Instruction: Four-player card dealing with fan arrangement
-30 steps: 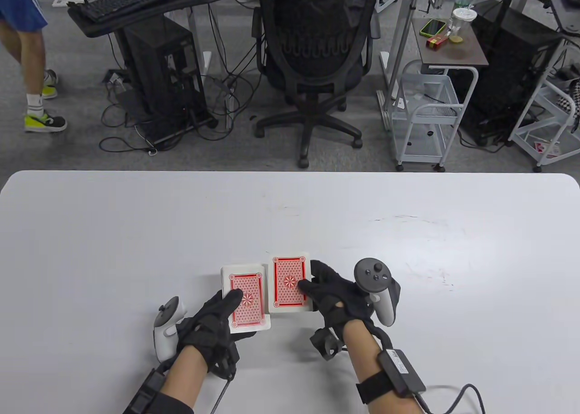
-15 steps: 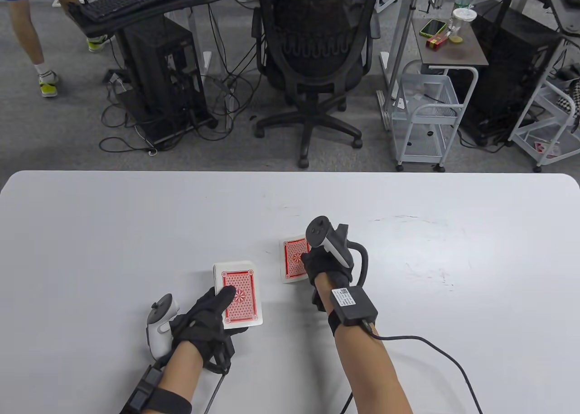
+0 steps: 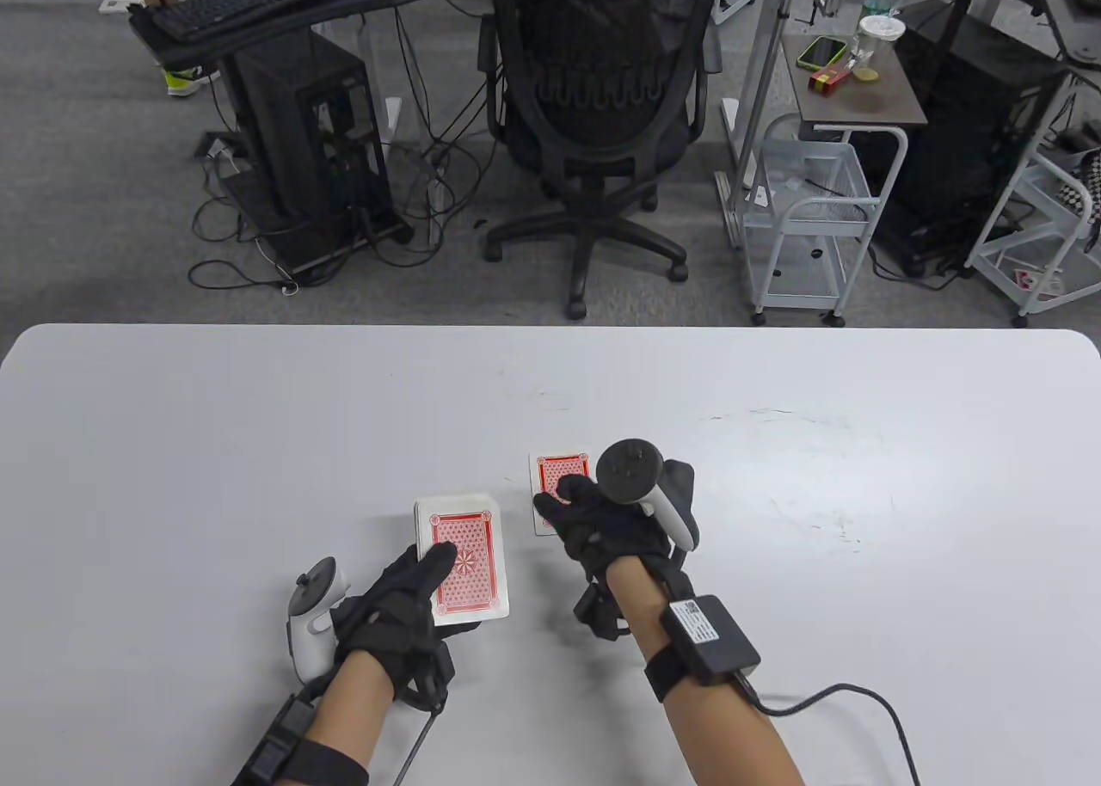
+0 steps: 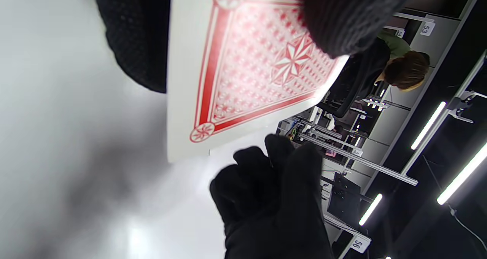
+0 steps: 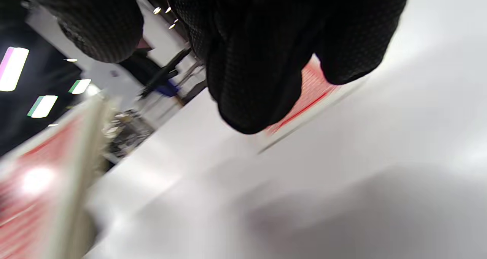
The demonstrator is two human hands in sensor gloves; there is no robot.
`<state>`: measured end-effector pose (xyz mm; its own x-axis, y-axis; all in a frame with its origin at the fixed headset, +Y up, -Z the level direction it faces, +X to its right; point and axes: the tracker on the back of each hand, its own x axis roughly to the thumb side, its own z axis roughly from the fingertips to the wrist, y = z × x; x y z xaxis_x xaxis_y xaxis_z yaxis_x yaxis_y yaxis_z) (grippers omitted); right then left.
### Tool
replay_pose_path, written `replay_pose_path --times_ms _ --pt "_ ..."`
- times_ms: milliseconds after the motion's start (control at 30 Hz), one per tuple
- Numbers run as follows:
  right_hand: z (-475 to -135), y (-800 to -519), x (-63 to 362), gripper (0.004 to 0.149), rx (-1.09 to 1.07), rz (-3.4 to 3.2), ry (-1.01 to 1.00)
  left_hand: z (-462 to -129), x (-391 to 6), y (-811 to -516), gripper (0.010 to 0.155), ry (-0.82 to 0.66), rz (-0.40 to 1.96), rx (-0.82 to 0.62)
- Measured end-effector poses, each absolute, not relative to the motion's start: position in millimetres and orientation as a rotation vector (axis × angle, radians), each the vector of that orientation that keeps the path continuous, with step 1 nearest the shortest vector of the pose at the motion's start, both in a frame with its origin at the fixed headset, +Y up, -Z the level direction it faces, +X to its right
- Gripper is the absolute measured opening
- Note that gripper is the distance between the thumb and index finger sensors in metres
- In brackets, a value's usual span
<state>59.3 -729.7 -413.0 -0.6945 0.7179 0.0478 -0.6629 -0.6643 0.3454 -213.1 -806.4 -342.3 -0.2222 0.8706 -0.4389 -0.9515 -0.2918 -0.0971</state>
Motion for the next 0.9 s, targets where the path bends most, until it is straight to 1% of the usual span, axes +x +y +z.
replay_pose_path --times_ms 67,100,133,167,200,267,367,467,567,667,767,900 --pt "-393 -732 49 0.078 0.315 2.302 0.424 -341 -209 -805 0.054 0.208 1.821 -0.482" --pt "-384 -734 44 0.079 0.350 2.315 0.421 -340 -206 -804 0.053 0.197 1.823 -0.478" --pt "-378 -736 41 0.076 0.358 2.314 0.397 -339 -203 -803 0.053 0.184 1.816 -0.480" --pt "-374 -737 41 0.067 0.337 2.303 0.355 -338 -201 -803 0.053 0.174 1.809 -0.481" --pt "-369 -738 40 0.062 0.269 2.285 0.263 -337 -198 -802 0.053 0.165 1.803 -0.477" --pt "-369 -739 43 0.060 0.277 2.282 0.268 -335 -196 -803 0.052 0.168 1.799 -0.463" --pt "-372 -738 50 0.058 0.258 2.249 0.227 -338 -194 -807 0.054 0.140 1.849 -0.514" --pt "-378 -740 57 0.060 0.285 2.165 0.250 -341 -197 -808 0.054 0.114 1.867 -0.526" --pt "-382 -741 70 0.061 0.267 2.030 0.317 -341 -199 -806 0.054 0.123 1.890 -0.516" --pt "-390 -736 96 0.063 0.249 2.028 0.340 -342 -206 -807 0.054 0.149 1.856 -0.489" --pt "-398 -733 129 0.063 0.144 2.094 0.302 -342 -212 -809 0.054 0.189 1.842 -0.484" --pt "-403 -739 166 0.064 -0.048 2.282 0.252 -343 -215 -812 0.054 0.209 1.835 -0.492"
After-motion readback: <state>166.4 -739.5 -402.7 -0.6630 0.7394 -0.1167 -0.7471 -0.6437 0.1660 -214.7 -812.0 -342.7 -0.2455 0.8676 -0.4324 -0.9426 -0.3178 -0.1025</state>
